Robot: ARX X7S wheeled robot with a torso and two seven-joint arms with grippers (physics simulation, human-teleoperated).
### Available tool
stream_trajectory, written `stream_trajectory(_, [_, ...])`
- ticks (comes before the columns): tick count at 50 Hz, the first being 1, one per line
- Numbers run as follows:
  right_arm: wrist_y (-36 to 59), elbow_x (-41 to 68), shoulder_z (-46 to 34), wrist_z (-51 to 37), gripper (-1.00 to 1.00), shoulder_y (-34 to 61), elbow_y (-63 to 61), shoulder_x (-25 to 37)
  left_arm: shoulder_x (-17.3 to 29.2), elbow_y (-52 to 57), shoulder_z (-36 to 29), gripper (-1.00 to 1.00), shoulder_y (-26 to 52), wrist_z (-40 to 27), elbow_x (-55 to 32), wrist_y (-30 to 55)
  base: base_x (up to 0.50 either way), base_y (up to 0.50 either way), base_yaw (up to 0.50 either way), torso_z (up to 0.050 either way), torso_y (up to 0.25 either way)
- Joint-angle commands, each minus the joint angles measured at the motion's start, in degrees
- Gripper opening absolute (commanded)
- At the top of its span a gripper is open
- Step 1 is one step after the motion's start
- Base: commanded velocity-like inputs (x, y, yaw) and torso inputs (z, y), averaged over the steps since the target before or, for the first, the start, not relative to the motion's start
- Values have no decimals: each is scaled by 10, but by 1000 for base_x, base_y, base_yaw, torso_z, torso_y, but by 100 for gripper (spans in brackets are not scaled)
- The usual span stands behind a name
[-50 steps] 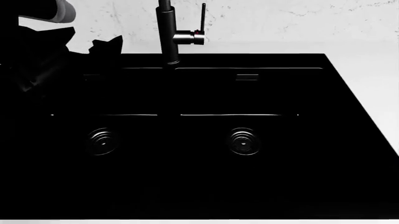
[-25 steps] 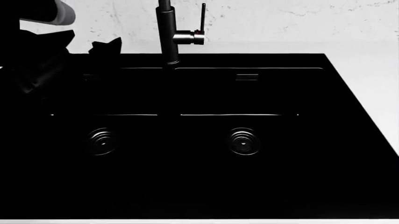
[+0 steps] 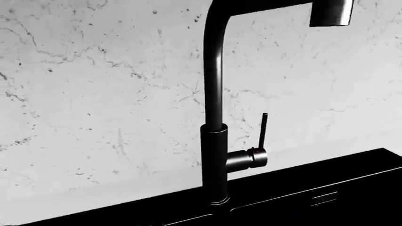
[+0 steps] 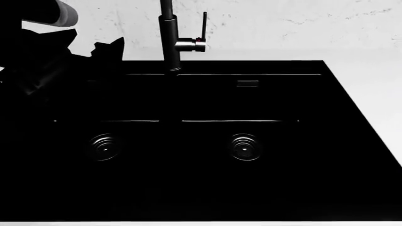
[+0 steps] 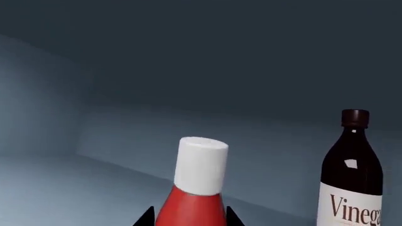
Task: Pick the chicken breast from the plate and place it on the cutting board. Then pick the condiment bottle from the cabinet and place it next to the cutting board.
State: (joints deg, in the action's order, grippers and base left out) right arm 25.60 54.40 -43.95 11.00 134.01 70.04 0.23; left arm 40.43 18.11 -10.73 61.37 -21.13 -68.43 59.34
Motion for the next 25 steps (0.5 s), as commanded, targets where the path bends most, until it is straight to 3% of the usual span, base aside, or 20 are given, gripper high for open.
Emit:
stream_trajectory(1, [21, 58, -93, 18, -100, -48, 50, -2, 9, 14, -5, 100, 2, 12, 8, -6, 0, 0, 0, 0, 250])
stream_trajectory(25, [21, 58, -93, 18, -100, -48, 50, -2, 14, 25, 10, 100, -10, -6, -18, -5, 0, 0, 0, 0, 246])
